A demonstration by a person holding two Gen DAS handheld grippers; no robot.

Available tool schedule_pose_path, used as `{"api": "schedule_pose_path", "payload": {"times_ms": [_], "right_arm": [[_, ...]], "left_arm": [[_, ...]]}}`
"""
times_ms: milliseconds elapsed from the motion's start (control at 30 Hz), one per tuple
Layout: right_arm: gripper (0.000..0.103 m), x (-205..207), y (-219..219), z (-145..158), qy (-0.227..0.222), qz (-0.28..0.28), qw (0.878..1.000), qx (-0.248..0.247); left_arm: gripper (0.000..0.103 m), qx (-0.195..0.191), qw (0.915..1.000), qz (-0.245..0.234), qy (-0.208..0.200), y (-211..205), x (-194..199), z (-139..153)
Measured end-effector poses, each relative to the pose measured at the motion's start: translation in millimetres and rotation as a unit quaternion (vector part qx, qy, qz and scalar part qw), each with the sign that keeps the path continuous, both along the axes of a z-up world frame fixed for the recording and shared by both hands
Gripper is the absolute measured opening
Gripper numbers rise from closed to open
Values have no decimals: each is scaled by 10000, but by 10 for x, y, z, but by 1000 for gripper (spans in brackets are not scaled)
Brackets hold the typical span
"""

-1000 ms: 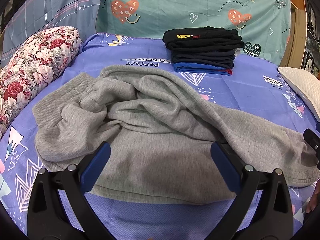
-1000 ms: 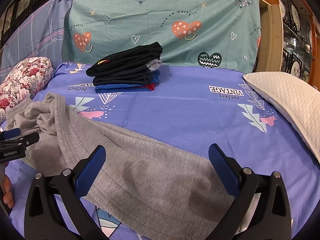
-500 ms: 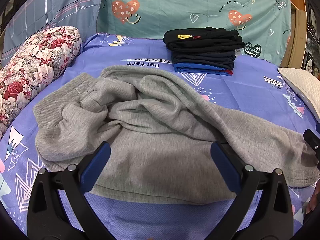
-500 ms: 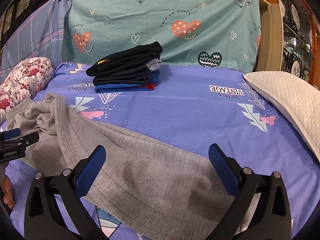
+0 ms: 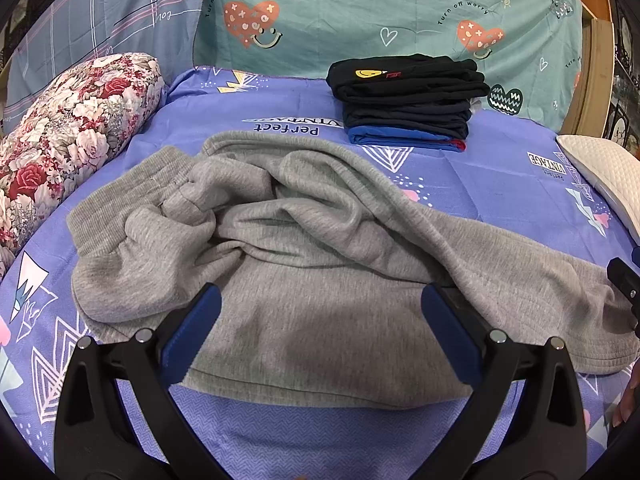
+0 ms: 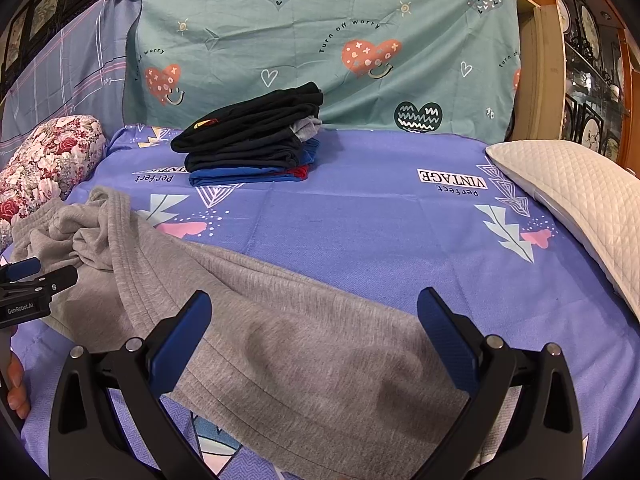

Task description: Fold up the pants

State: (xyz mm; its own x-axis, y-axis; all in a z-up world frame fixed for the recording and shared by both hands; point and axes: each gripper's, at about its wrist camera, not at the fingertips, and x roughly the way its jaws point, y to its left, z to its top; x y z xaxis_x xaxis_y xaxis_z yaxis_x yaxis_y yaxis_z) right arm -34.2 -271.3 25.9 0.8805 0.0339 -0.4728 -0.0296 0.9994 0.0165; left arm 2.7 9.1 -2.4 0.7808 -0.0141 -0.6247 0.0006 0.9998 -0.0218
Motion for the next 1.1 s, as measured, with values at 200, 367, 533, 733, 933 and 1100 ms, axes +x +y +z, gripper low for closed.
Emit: {"api": "schedule_pose_path", "payload": {"times_ms": [200,367,533,733,933,1100], "right_arm": [[102,-5,-28,4,-11,-26,10000,52],[102,-208,18,126,-175,531,9983,-185],[102,-544,119,90,-115,1244,9763,-1769],[101,-535,224,-190,634,1588,9471,-2715],[86,-311,650,-426,981,1965,9185,-3290],[14,70,500,-232,1613,1828,9325,-2663]], "left_arm": [[101,-49,10000,28,-48,43,-38,31],[101,262,9993,-43,-249,302,-157,278],[101,1204,9913,236,-468,705,43,595],[101,1044,9932,259,438,1082,891,521],[101,143,9860,551,1568,1301,1532,57],[101,32,9833,683,1689,1464,1590,-32]]}}
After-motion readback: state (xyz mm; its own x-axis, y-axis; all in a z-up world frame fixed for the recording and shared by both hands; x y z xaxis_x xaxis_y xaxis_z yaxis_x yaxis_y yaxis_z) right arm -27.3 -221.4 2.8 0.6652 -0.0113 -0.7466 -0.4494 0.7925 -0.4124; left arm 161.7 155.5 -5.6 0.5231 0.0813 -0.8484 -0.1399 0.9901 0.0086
